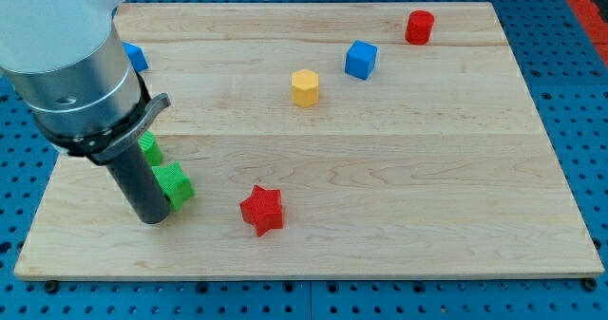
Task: Push green star to the diagonal bottom left of the yellow hexagon
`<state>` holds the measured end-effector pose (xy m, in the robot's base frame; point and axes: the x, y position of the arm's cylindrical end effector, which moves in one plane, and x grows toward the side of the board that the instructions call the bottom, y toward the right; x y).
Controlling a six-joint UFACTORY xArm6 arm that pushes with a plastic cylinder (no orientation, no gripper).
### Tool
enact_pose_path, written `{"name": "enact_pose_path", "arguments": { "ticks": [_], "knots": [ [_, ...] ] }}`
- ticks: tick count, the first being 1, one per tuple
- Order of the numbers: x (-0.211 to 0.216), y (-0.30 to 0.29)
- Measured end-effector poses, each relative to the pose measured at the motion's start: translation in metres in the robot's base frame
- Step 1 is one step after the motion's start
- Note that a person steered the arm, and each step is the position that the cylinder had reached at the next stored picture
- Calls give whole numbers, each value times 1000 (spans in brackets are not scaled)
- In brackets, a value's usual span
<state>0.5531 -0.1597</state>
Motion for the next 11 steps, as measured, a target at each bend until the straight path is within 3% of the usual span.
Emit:
{"name": "enact_pose_path", "arguments": {
  "ticks": [3,4,5,9,11],
  "knots": [
    [-7,41],
    [3,-5],
    [-26,-6],
    [-83,91],
    [-86,137]
  ]
}}
